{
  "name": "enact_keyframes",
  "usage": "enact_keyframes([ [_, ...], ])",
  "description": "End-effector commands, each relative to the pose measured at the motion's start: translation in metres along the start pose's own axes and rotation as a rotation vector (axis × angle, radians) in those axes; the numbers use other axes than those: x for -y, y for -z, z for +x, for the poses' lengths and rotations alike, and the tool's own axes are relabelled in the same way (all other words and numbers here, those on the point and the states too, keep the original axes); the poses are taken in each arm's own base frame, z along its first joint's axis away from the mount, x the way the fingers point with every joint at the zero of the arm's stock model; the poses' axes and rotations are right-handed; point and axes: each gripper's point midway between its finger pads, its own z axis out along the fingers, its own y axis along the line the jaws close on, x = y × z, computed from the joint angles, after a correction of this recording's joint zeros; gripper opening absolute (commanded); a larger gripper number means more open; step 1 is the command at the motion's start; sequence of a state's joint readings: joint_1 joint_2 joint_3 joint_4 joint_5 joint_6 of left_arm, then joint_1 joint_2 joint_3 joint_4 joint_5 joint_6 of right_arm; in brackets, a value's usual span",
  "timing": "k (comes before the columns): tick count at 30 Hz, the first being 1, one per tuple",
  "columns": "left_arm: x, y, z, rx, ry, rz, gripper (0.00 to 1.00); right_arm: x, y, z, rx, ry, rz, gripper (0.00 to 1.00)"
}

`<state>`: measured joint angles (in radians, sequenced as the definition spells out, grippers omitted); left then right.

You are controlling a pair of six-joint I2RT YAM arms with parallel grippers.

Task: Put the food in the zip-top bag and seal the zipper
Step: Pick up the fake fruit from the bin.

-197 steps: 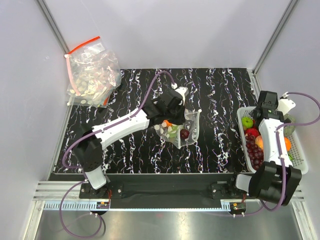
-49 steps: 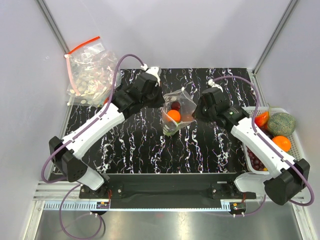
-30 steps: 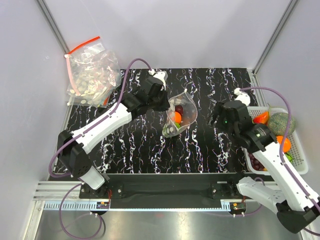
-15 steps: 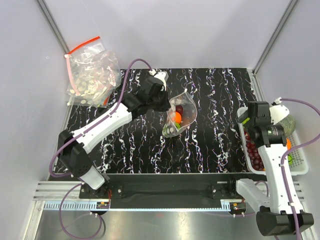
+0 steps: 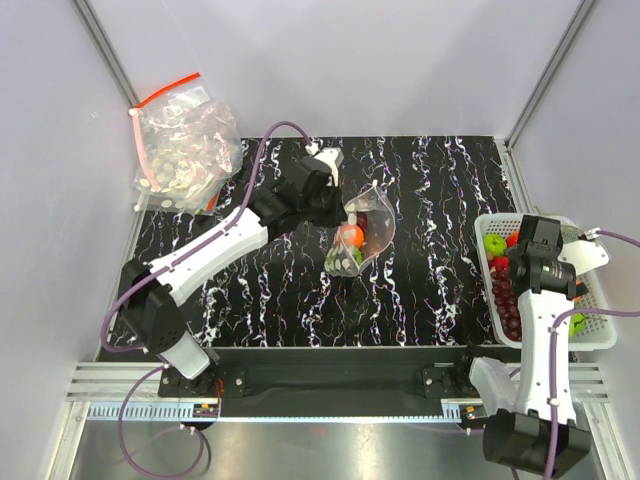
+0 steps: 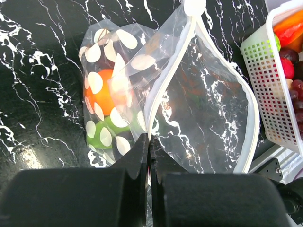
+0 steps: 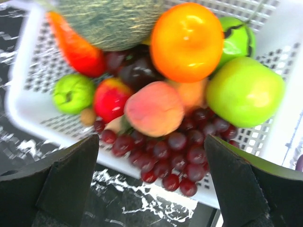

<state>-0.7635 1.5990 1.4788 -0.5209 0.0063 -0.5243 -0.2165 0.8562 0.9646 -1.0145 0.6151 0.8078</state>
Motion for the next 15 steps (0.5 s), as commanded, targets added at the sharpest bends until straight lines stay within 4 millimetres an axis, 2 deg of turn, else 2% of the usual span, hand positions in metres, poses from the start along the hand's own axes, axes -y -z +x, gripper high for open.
enact_keyframes([
  [1,0.015,-0.005,-0.006,0.013,-0.009,0.051,0.00,0.005,-0.014,-0.009,0.016,-0.057,0.033,1.00],
  [3,0.016,-0.008,-0.004,0.007,-0.009,0.049,0.00,-0.002,-0.019,-0.007,-0.015,-0.066,0.005,1.00],
  [8,0.019,-0.009,-0.005,0.003,-0.014,0.041,0.00,-0.004,-0.032,-0.013,-0.005,-0.069,0.024,1.00],
  [15,0.016,-0.010,-0.006,0.007,-0.018,0.024,0.00,-0.010,-0.055,0.001,-0.069,-0.086,0.021,1.00],
])
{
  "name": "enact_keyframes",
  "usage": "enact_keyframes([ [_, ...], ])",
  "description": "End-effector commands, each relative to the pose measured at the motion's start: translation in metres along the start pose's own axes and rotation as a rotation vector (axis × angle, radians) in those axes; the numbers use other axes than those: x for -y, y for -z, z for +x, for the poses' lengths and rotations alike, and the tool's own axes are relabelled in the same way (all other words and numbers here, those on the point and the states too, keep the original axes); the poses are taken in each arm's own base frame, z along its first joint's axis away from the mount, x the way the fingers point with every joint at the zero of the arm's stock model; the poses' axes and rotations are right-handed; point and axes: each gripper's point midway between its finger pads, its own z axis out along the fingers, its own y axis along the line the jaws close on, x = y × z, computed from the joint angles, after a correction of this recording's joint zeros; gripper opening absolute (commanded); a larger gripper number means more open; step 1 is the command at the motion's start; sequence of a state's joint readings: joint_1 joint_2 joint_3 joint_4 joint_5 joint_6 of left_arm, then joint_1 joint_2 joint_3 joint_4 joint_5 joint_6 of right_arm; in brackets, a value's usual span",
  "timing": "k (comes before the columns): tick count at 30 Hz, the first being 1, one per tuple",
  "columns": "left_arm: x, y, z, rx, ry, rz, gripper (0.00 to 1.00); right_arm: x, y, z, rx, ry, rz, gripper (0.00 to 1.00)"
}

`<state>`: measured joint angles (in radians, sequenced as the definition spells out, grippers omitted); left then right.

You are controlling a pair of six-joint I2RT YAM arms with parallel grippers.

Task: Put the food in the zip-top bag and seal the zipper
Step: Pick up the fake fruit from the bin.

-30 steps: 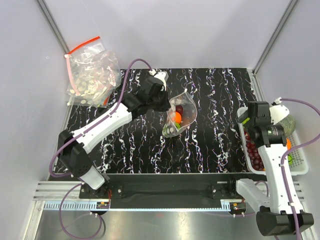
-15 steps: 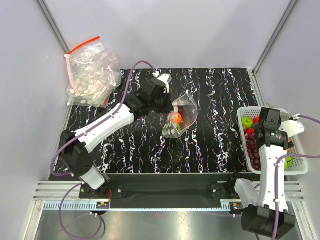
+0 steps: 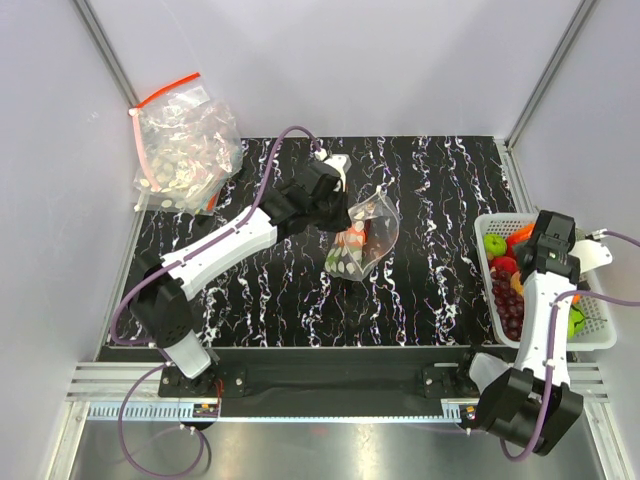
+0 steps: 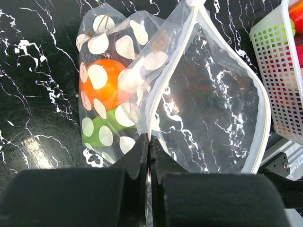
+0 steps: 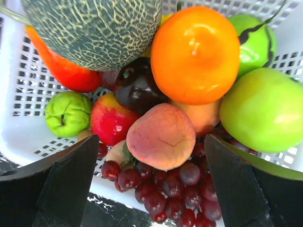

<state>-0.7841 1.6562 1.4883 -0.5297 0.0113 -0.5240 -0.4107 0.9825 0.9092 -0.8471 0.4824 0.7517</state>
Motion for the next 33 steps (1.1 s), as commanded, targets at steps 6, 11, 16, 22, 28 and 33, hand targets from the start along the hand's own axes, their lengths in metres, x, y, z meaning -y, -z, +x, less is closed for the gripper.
enact_keyframes([
  [6,0.013,0.007,-0.022,0.058,-0.010,0.030,0.00,-0.019,-0.018,0.010,-0.038,-0.032,-0.078,1.00],
  [11,0.014,0.010,-0.023,0.062,-0.012,0.032,0.00,-0.016,-0.028,0.022,-0.071,-0.043,-0.051,1.00],
  [16,0.014,0.009,-0.023,0.065,-0.009,0.034,0.00,-0.009,-0.031,0.034,-0.077,-0.077,-0.048,0.95],
  [22,0.015,0.008,-0.022,0.065,-0.007,0.035,0.00,-0.004,-0.027,0.031,-0.054,-0.082,-0.046,0.65],
  [28,0.016,0.009,-0.021,0.066,-0.009,0.038,0.00,0.000,0.006,-0.014,0.106,-0.077,-0.094,0.58],
  [33,0.018,0.010,-0.023,0.068,-0.009,0.041,0.00,-0.023,0.044,-0.039,0.164,-0.043,-0.277,0.55],
])
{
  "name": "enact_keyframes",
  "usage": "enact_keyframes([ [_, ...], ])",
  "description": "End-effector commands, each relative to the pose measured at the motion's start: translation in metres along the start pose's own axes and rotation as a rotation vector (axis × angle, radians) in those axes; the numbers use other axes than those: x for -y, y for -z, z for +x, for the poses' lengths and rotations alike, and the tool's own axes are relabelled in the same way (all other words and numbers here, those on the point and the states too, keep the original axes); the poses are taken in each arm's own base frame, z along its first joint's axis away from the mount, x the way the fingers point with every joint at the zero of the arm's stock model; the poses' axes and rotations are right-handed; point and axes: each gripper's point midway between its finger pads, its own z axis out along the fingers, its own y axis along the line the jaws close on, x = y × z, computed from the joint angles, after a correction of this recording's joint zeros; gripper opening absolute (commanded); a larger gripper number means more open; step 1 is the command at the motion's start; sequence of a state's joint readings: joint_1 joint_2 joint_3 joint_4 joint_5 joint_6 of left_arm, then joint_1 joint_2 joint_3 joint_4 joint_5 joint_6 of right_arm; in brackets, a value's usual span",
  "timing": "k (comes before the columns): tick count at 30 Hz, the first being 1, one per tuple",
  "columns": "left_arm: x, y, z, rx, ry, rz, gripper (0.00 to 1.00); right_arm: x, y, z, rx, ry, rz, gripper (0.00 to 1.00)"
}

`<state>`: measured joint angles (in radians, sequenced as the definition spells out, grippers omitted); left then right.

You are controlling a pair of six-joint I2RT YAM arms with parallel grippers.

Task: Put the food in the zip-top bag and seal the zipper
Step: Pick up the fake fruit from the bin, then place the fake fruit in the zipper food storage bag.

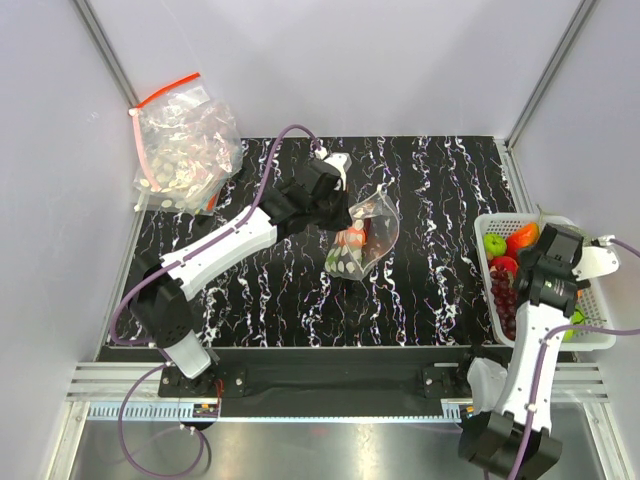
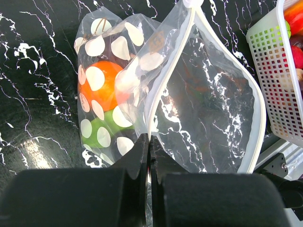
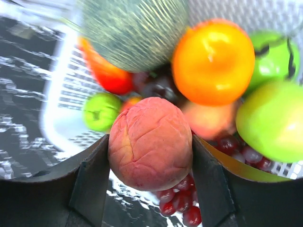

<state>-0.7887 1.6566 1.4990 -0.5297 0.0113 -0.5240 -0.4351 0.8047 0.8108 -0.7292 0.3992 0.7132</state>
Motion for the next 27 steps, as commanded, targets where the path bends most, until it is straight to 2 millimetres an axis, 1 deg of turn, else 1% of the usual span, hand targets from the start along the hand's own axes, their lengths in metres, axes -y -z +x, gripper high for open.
enact_keyframes([
  [1,0.011,0.009,-0.022,0.074,-0.004,0.014,0.00,-0.027,0.026,-0.036,0.083,0.054,-0.137,0.56],
  [2,0.011,0.009,-0.022,0.074,-0.003,0.013,0.00,-0.035,0.031,-0.033,0.059,0.076,-0.184,0.56],
  [3,0.011,0.009,-0.023,0.076,-0.003,0.009,0.00,-0.041,0.035,-0.037,0.061,0.087,-0.216,0.56],
  [7,0.012,0.012,-0.023,0.084,0.002,0.006,0.00,-0.062,0.048,-0.034,0.029,0.148,-0.348,0.56],
  [8,0.013,0.013,-0.024,0.087,0.002,0.007,0.00,-0.073,0.054,-0.027,-0.008,0.166,-0.420,0.56],
  [10,0.014,0.015,-0.025,0.092,0.005,0.007,0.00,-0.086,0.062,-0.022,-0.038,0.179,-0.502,0.55],
  [11,0.015,0.014,-0.023,0.090,0.002,0.006,0.00,-0.094,0.068,-0.015,-0.077,0.188,-0.563,0.55],
  [12,0.015,0.015,-0.024,0.093,0.003,0.002,0.00,-0.100,0.070,-0.012,-0.103,0.195,-0.590,0.54],
  [13,0.015,0.015,-0.023,0.092,0.003,0.001,0.00,-0.108,0.077,-0.003,-0.159,0.211,-0.650,0.54],
  [16,0.017,0.014,-0.025,0.097,0.007,0.002,0.00,-0.128,0.091,0.008,-0.251,0.232,-0.779,0.52],
  [17,0.018,0.013,-0.024,0.094,0.004,0.002,0.00,-0.136,0.104,0.016,-0.310,0.235,-0.862,0.52],
  [18,0.018,0.012,-0.024,0.095,0.004,0.000,0.00,-0.140,0.109,0.021,-0.340,0.235,-0.904,0.50],
  [19,0.020,0.012,-0.026,0.100,0.003,0.002,0.00,-0.148,0.120,0.022,-0.370,0.213,-0.969,0.51],
  [22,0.022,0.012,-0.027,0.109,0.007,0.005,0.00,-0.158,0.136,0.026,-0.389,0.206,-1.067,0.50],
  [24,0.025,0.013,-0.028,0.115,0.008,0.012,0.00,-0.162,0.141,0.026,-0.391,0.213,-1.092,0.50],
  [26,0.027,0.014,-0.030,0.123,0.004,0.017,0.00,-0.169,0.154,0.028,-0.398,0.240,-1.143,0.50],
  [27,0.028,0.015,-0.031,0.124,0.002,0.018,0.00,-0.172,0.157,0.030,-0.404,0.250,-1.157,0.50],
])
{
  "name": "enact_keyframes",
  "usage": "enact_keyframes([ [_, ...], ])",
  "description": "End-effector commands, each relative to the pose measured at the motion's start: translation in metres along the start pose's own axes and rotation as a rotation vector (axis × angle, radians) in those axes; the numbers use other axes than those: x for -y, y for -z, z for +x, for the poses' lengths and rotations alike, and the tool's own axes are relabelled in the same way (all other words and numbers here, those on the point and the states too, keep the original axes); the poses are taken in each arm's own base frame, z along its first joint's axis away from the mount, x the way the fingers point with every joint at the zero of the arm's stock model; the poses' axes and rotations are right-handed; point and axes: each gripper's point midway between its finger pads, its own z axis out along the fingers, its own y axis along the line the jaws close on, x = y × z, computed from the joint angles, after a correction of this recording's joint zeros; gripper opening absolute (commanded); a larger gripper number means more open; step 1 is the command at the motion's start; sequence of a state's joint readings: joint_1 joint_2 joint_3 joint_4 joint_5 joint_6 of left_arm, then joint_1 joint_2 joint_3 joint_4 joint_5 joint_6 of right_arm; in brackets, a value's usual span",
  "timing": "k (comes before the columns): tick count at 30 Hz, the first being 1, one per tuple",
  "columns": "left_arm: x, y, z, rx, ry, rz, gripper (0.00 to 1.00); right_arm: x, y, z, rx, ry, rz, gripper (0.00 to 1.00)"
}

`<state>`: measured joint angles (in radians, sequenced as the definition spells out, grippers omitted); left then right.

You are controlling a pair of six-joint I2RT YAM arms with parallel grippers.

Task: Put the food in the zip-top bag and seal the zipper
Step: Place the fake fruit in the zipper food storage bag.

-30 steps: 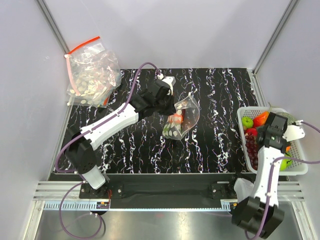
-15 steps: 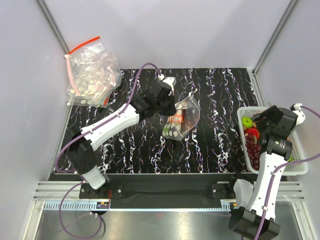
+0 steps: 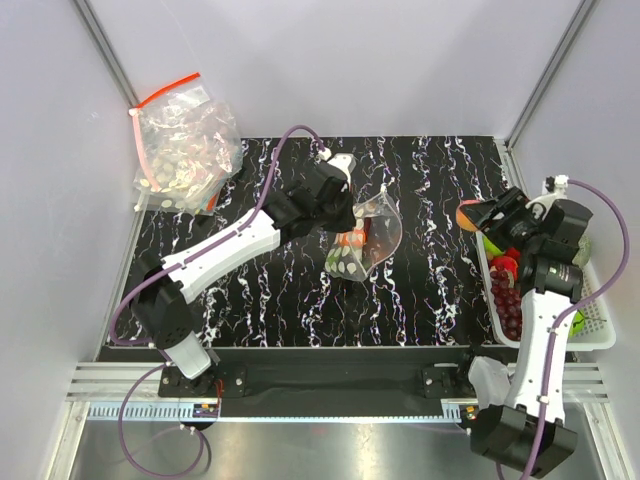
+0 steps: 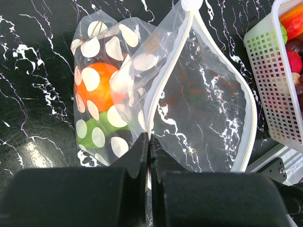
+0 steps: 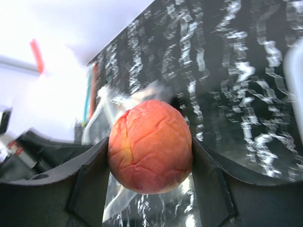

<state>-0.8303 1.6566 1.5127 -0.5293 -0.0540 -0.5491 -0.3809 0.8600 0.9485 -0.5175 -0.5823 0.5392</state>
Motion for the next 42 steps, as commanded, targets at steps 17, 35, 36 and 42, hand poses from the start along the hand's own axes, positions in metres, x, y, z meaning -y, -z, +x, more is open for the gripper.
enact_keyframes([
  [17,0.020,0.019,-0.039,0.113,-0.008,0.041,0.00,-0.141,-0.032,0.085,-0.220,0.244,-0.382,0.46],
  [35,0.011,0.031,-0.039,0.128,-0.019,0.009,0.00,-0.139,-0.061,0.131,-0.312,0.376,-0.281,0.98],
  [36,0.011,0.031,-0.038,0.127,-0.019,0.008,0.00,-0.141,-0.060,0.130,-0.306,0.380,-0.284,0.99],
  [42,0.010,0.034,-0.040,0.132,-0.021,0.002,0.00,-0.137,-0.049,0.112,-0.246,0.395,-0.236,0.90],
])
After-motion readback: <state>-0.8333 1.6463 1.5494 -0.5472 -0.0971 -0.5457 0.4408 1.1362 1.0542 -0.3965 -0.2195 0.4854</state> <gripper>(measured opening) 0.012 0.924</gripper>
